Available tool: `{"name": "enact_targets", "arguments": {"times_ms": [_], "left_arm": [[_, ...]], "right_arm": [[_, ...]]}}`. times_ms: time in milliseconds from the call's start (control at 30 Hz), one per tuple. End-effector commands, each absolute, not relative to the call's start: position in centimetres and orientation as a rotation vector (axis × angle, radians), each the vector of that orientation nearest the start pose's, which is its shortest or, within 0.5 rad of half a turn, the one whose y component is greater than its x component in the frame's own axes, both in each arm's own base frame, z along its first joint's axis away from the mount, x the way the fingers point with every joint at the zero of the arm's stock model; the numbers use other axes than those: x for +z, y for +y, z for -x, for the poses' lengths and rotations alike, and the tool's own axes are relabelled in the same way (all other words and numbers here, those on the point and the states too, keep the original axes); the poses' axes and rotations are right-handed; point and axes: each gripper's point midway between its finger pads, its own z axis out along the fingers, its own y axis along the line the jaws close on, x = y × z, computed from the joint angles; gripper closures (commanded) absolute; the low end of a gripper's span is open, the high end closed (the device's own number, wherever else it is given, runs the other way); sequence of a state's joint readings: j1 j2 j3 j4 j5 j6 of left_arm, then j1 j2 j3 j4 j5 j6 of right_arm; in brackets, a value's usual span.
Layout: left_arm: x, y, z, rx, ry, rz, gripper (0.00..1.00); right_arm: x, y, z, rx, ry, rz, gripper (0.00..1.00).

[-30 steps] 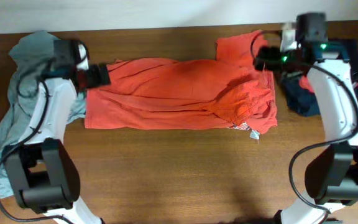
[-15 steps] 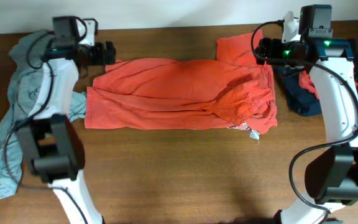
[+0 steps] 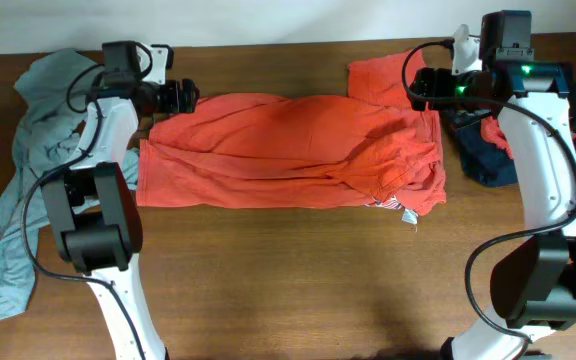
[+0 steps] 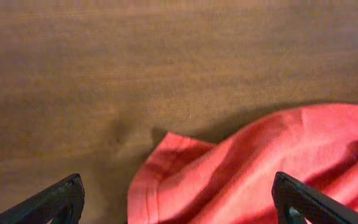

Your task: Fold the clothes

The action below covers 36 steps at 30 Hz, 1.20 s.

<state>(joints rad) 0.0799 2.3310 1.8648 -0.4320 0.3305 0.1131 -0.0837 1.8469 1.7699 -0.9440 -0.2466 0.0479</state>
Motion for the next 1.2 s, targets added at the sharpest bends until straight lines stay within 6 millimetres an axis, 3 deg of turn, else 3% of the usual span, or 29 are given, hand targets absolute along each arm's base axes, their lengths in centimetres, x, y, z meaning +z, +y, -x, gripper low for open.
{"name": "enact_targets", "arguments": {"times_ms": [0,167,467,800,900,967,1067,1167], "left_arm": [[4.1,-0.5,-60.1,-0.320,2.443,-0.196,0.10],[2.3,0.4,-59.8,-0.274,2.485,-0.170,0.21],[1.8,0.5,-59.6,-0.274,2.499,-0.166,0.31],[0.2,-0.8,-59.0,-0.318,2.533,-0.186,0.60],[-0.2,-1.0,-59.0,-0.321,2.539,-0.190,0.64],[-0.4,-1.0,-58.9,-0.322,2.542,-0.190,0.72],[-0.4,-0.7,-59.1,-0.300,2.540,-0.184,0.98],[0.1,0.1,-59.6,-0.257,2.533,-0.160,0.99]], "right_arm": [[21.1,0.7,-46.9,0.317,2.556,-0.049,0.08],[21.1,0.7,-47.0,0.317,2.555,-0.049,0.08],[21.2,0.7,-47.1,0.314,2.547,-0.044,0.08],[21.3,0.7,-47.3,0.313,2.540,-0.042,0.08],[21.3,0.7,-47.2,0.313,2.541,-0.042,0.08],[21.2,0.7,-47.2,0.314,2.543,-0.043,0.08],[21.2,0.7,-47.1,0.314,2.548,-0.044,0.08],[21.2,0.7,-47.1,0.314,2.547,-0.043,0.09]]}}
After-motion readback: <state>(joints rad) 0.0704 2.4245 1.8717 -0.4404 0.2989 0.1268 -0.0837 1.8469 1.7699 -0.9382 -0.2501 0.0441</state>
